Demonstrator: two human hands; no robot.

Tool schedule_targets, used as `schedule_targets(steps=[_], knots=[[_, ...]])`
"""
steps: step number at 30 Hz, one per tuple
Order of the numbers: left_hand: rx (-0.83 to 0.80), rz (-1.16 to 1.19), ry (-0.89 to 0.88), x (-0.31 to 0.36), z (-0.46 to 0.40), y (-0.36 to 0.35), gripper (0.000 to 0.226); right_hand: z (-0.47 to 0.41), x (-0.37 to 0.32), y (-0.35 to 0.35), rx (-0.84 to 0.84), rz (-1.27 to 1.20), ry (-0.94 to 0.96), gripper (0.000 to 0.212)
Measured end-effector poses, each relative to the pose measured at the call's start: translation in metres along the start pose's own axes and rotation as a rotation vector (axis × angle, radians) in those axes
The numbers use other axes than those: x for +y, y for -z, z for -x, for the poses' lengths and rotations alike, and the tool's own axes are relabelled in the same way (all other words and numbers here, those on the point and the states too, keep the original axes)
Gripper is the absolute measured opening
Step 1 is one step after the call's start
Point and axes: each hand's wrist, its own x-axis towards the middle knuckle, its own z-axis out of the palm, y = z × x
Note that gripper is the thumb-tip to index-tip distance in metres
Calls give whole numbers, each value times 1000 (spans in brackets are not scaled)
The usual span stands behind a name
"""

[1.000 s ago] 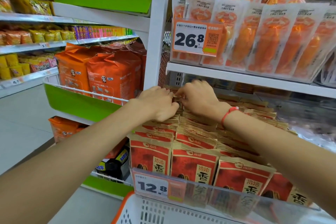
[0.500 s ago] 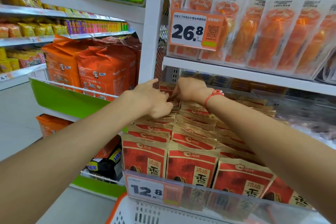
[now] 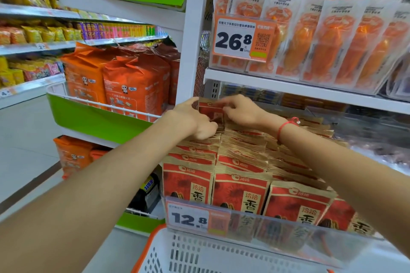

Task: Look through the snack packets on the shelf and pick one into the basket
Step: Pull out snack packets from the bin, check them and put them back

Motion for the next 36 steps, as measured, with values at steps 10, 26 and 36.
schedule_targets(steps=[10,26,36], knots=[[112,23,-34,-1,10,-5,42,-19,-3,-18,67,228,-181,39],[107,79,-20,-1,10,-11,56,-22,-7,-21,210,236,-267,24],[50,171,12,0,11,-8,61,10,-12,-6,337,128,-155,21]])
